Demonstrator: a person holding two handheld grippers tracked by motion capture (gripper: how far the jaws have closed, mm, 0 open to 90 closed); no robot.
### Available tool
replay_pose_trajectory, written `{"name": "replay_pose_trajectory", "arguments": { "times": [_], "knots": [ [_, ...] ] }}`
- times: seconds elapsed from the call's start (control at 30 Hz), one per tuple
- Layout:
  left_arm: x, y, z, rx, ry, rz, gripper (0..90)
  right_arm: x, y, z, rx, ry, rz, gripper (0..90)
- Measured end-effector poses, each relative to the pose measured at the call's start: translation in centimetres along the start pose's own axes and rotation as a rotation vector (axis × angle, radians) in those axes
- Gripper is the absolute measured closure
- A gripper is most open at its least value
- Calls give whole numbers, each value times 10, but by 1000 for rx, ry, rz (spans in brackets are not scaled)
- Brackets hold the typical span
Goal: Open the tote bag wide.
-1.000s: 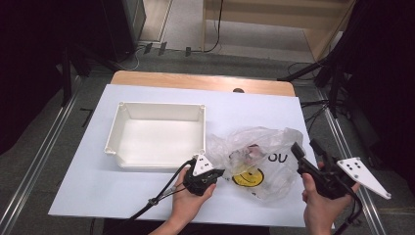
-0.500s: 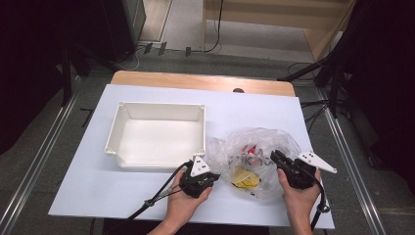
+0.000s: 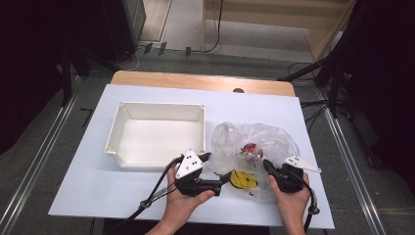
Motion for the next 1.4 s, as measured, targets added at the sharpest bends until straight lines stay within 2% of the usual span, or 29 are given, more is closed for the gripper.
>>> {"name": "replay_pose_trajectory", "arguments": {
  "times": [0.1, 0.17, 0.2, 0.23, 0.3, 0.37, 0.43, 0.5, 0.6, 0.67, 0.73, 0.8, 0.87, 0.97, 1.03, 1.1, 1.27, 1.4],
  "knots": [
    [14, -6, -1, -16, -30, 28, 139, 1, 4, -1, -17, 17, 21, 865],
    [27, -5, -1, -45, -43, 80, 148, 3, 8, -2, -28, 30, 46, 866],
    [34, -2, -1, -44, -50, 108, 171, 3, 10, -3, -35, 36, 55, 865],
    [39, 1, -1, -41, -69, 121, 251, 4, 11, -3, -43, 43, 64, 861],
    [48, 10, 1, -51, -72, 155, 544, 2, 12, -3, -41, 40, 55, 800],
    [55, 20, 4, -59, -46, 191, 706, -2, 10, -3, -39, 52, 9, 649],
    [60, 29, 5, -55, -33, 231, 780, -9, 6, -1, -36, 82, -56, 497],
    [64, 38, 6, -55, -27, 269, 814, -17, 1, 2, -42, 66, -112, 407],
    [70, 50, 9, -60, -25, 324, 826, -31, -7, 8, -45, 42, -195, 338],
    [72, 53, 9, -68, -16, 352, 828, -41, -12, 13, -50, 17, -245, 329],
    [72, 52, 9, -63, -20, 354, 829, -50, -14, 19, -49, 4, -299, 370],
    [73, 53, 10, -69, -16, 355, 828, -59, -15, 26, -55, -10, -350, 477],
    [72, 53, 9, -59, -22, 354, 823, -64, -14, 31, -61, -58, -357, 589],
    [70, 52, 7, -38, -21, 335, 767, -60, -10, 38, -96, -124, -294, 718],
    [67, 51, 5, -35, -22, 316, 693, -51, -5, 41, -114, -131, -238, 777],
    [62, 48, 2, 0, -24, 303, 622, -39, 1, 44, -118, -136, -178, 813],
    [46, 34, -1, 23, -10, 232, 470, -16, 18, 45, -125, -60, -55, 841],
    [32, 21, 2, 10, -3, 167, 300, -1, 24, 36, -92, -34, 40, 849]
  ]
}}
Point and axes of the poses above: each handheld gripper's, and its own axes: x roughly forward along the jaws, y roughly out of its underside, z roughly to its left, the point moved 2 cm from there along x, roughly forward along the jaws, and after that the axes turned 13 degrees about x, right-handed, at the moved point
